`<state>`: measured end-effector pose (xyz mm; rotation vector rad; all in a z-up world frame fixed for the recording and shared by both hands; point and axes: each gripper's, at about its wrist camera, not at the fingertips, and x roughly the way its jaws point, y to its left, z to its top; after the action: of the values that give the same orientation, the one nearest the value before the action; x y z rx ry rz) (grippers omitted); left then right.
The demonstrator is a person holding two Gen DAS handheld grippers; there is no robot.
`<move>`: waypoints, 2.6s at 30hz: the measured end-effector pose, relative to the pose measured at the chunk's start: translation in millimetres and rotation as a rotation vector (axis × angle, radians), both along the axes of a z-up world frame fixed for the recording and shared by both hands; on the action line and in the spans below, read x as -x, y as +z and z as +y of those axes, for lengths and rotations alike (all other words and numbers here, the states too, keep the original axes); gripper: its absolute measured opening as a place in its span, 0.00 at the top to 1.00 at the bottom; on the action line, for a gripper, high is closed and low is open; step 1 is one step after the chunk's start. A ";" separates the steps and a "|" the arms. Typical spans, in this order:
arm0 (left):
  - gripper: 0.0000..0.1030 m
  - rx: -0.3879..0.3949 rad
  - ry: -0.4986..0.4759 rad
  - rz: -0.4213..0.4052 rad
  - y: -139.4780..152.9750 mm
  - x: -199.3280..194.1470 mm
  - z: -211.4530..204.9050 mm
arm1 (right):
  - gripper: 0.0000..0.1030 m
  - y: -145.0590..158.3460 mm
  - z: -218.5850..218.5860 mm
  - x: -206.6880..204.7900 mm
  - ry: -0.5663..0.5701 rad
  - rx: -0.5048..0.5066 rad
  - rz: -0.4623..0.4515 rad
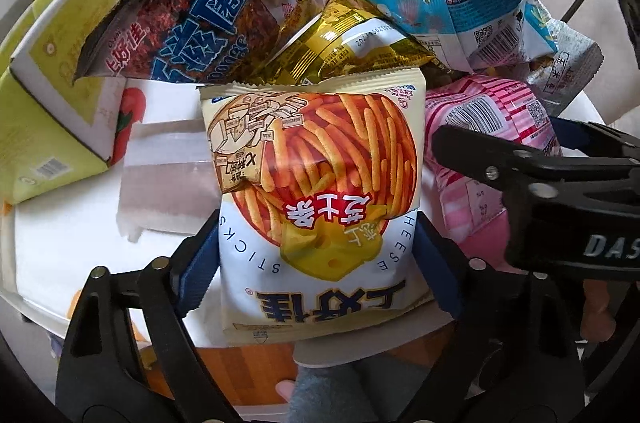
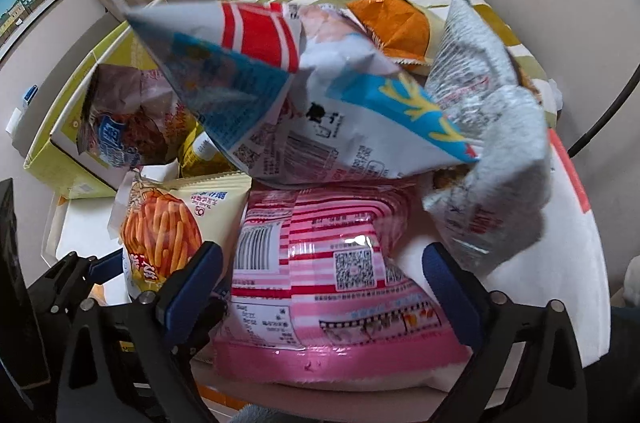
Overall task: Organize snacks
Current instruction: 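Grasp the cheese stick bag with the left tool while the right tool grasps the pink wafer bag, then carry both bags over the green box and open both tools to drop them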
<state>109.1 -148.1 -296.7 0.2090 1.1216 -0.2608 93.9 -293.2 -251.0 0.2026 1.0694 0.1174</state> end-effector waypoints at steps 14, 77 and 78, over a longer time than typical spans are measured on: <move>0.44 0.010 0.003 -0.029 24.3 10.7 1.2 | 0.30 6.0 -10.7 2.2 0.012 -0.046 -0.002; 0.01 0.072 0.201 -0.099 142.4 -138.0 330.4 | 0.32 135.8 275.4 -123.7 0.115 -0.011 -0.146; 0.01 0.081 0.201 -0.092 141.4 -138.3 333.0 | 0.32 133.9 275.5 -126.0 0.112 -0.005 -0.137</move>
<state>247.4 184.9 -155.3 0.0354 1.0298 -0.1161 219.9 -17.8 -117.1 0.1369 0.9440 0.2316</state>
